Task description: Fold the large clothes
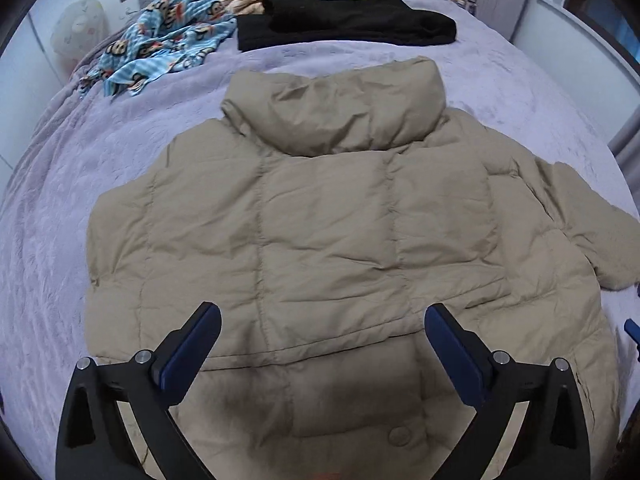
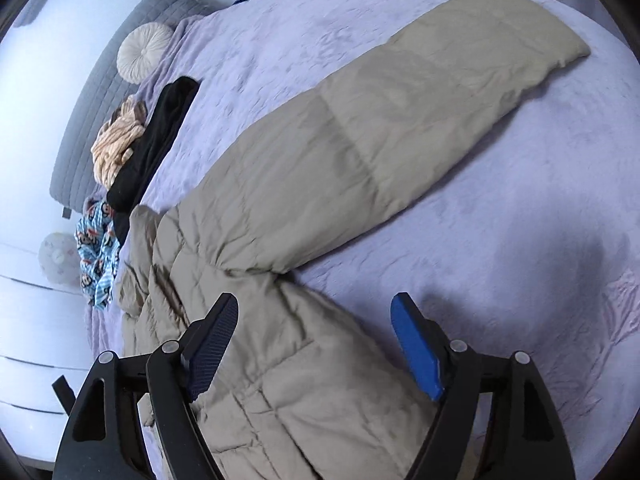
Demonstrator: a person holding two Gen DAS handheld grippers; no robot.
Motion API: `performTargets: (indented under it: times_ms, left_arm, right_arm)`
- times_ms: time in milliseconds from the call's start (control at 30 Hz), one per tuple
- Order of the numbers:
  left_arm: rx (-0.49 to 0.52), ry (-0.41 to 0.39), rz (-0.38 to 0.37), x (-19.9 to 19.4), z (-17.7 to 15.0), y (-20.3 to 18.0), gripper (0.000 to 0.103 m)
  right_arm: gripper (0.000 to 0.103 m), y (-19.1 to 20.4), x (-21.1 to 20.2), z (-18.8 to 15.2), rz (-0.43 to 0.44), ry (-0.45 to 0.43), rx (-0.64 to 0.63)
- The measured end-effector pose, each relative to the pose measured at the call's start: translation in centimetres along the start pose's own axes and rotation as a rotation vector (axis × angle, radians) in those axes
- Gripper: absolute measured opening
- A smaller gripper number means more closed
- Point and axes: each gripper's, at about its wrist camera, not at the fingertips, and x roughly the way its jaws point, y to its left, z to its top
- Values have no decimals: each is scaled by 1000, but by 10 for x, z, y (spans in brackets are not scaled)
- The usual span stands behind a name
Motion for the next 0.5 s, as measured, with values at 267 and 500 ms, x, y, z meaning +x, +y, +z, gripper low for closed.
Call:
performTargets:
  times_ms: [267,500]
  left_arm:
    - [26,28,-33,10,10,-35,102]
    - [28,65,-60,19,12,-55,102]
  right_arm:
    - [103,-88,-13,43,122,-99,309]
    - [103,-130,-11,90,203,-131,433]
